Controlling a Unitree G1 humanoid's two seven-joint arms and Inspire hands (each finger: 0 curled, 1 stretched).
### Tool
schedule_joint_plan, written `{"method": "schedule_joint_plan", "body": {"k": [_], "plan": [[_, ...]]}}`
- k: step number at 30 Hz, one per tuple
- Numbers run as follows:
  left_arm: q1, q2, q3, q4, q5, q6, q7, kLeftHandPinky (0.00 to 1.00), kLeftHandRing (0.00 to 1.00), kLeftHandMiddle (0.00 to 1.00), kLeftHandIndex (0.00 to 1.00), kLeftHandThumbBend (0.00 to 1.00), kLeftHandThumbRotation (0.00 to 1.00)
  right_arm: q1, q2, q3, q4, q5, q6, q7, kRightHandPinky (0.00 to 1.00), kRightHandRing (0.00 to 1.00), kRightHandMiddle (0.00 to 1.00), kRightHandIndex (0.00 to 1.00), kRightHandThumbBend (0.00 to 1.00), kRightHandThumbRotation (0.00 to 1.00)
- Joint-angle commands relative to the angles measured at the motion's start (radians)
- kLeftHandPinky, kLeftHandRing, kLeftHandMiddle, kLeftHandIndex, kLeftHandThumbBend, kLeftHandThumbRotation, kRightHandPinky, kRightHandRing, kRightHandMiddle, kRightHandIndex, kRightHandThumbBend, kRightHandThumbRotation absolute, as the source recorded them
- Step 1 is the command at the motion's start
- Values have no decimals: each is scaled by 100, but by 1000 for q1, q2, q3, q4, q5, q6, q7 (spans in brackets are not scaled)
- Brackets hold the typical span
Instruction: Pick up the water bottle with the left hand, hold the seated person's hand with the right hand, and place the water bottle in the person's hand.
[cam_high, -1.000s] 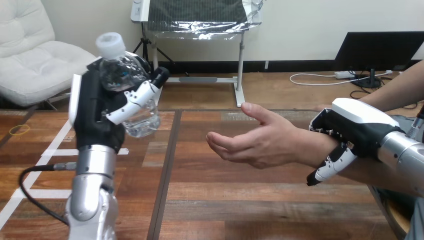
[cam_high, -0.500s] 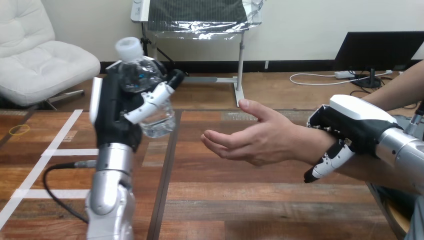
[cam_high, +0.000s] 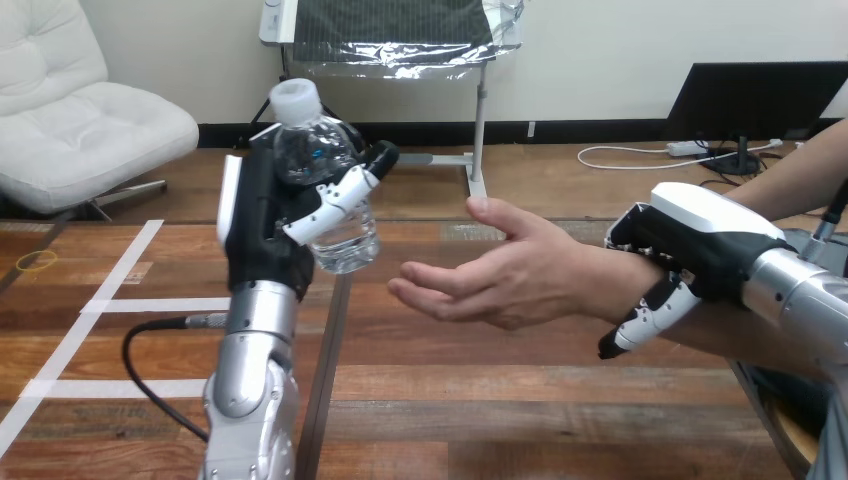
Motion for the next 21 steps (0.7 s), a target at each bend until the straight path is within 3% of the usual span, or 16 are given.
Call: {"method": "schedule_joint_plan", "body": {"k": [1,21], "plan": [[-127,-14,-8,53,-5,-63,-7,23,26,31,33,55,0,-64,21,2,-8,-8,32,6,21,27,35,37,88,13],[-201,-69,-24,187,11,-113,6,26,28,33,35,61,0,-87,55,14,-15,-32,42,7,21,27,34,37,89,15]]}}
